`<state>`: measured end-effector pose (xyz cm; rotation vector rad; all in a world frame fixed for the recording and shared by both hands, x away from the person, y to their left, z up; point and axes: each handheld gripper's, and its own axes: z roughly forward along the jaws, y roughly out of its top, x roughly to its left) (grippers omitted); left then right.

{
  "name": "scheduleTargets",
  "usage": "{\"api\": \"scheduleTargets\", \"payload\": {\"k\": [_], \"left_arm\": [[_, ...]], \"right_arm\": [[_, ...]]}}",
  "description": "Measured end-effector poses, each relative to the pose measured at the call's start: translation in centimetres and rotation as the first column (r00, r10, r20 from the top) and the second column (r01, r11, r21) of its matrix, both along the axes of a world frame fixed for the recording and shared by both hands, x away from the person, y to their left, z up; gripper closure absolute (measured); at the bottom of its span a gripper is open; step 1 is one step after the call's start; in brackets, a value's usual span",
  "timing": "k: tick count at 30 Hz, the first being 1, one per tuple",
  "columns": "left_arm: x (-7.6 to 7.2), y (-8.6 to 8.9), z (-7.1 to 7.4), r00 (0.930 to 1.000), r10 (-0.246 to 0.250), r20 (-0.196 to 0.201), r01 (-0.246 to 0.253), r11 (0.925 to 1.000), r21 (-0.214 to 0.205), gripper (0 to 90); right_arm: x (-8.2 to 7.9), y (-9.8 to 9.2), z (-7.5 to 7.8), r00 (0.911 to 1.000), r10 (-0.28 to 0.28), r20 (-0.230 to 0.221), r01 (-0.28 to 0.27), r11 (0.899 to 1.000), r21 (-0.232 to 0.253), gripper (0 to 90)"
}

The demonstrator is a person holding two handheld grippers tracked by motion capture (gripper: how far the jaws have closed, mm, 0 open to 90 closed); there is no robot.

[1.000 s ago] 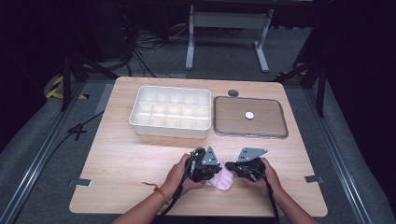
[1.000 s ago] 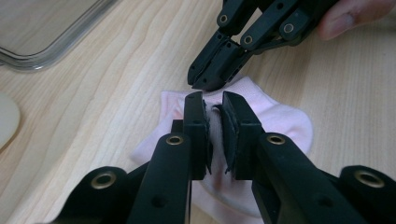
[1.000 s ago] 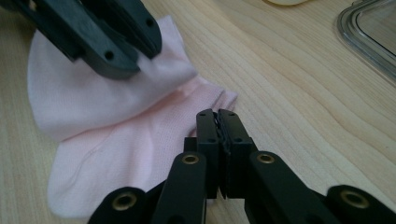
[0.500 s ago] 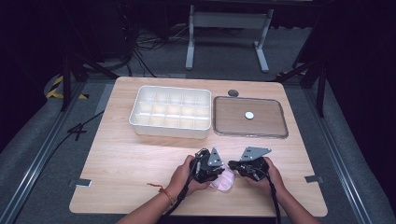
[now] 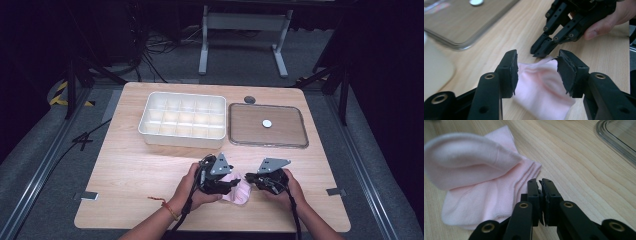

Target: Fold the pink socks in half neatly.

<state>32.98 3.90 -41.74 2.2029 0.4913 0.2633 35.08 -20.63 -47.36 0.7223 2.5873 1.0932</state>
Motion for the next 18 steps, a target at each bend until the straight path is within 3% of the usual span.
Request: {"api": "scheduleTargets", "payload": {"k": [3, 4, 8, 12, 18], "left_arm": [[-0.3, 0.9, 0.1, 0.9999, -0.003, 0.017, 0.002, 0.9999, 0.015, 55.5], [-0.4, 1.5, -0.1, 0.9996, -0.023, 0.014, 0.023, 0.9996, 0.014, 55.5], [-0.9, 2.2, -1.6, 0.9979, -0.064, -0.004, 0.064, 0.9967, 0.050, 65.0], [-1.1, 1.7, -3.1, 0.9951, -0.094, -0.030, 0.096, 0.9923, 0.078, 67.1], [-1.3, 0.7, -4.3, 0.9925, -0.117, -0.036, 0.120, 0.9847, 0.126, 67.3]], "right_arm": [[0.0, -0.1, 0.1, 1.0000, -0.003, 0.003, 0.003, 1.000, 0.001, 85.6], [0.0, -0.2, 0.2, 1.0000, -0.005, 0.005, 0.005, 1.000, 0.002, 85.6], [-0.1, -0.8, 1.0, 0.9994, -0.019, 0.030, 0.018, 1.000, 0.021, 85.9], [-0.6, -1.3, 2.1, 0.9983, -0.022, 0.053, 0.019, 0.998, 0.052, 86.1], [-2.1, -0.7, 4.1, 0.9946, 0.027, 0.100, -0.038, 0.994, 0.104, 86.6]]}}
